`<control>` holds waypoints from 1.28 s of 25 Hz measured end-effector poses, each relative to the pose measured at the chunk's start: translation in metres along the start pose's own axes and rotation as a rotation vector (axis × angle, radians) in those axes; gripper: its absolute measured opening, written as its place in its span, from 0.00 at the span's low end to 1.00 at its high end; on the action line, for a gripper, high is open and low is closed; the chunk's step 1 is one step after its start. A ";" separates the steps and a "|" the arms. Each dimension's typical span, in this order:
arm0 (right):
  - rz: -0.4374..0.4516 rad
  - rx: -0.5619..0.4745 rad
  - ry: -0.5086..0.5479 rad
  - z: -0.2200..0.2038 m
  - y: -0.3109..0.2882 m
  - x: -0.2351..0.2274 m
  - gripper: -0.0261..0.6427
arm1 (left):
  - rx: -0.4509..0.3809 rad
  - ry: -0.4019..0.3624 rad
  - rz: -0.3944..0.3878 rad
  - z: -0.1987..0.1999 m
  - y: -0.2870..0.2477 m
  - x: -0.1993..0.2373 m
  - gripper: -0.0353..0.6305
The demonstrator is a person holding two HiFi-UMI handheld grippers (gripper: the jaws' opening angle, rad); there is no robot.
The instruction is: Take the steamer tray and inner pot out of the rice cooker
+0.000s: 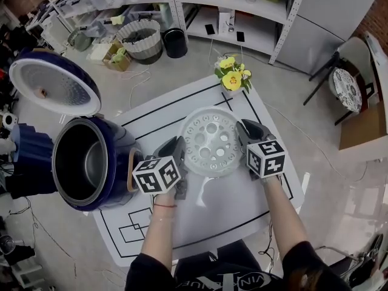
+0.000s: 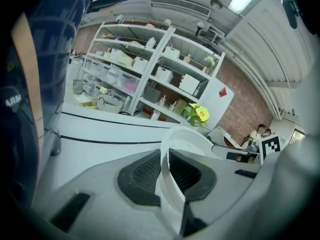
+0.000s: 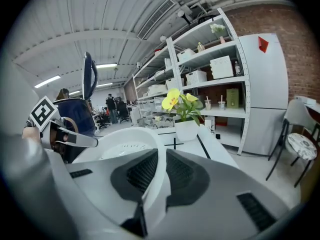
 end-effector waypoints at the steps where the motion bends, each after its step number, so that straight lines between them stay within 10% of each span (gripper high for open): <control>1: 0.000 0.005 0.002 0.000 -0.002 0.000 0.11 | 0.005 0.008 0.003 0.000 -0.002 0.002 0.13; 14: -0.009 0.036 0.037 -0.004 -0.017 -0.004 0.12 | 0.034 0.003 0.030 -0.005 -0.016 0.010 0.13; 32: 0.082 -0.101 0.102 0.037 0.032 0.053 0.20 | -0.209 -0.123 -0.043 0.015 0.062 -0.031 0.22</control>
Point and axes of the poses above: the fingertips, and each gripper's own axes: y backward along the fingers, x to its left, z out of its top, the point moved 4 cm from there along y, backward along the fingers, and after that the axes turned 6 degrees about z, right-handed, at the moved point
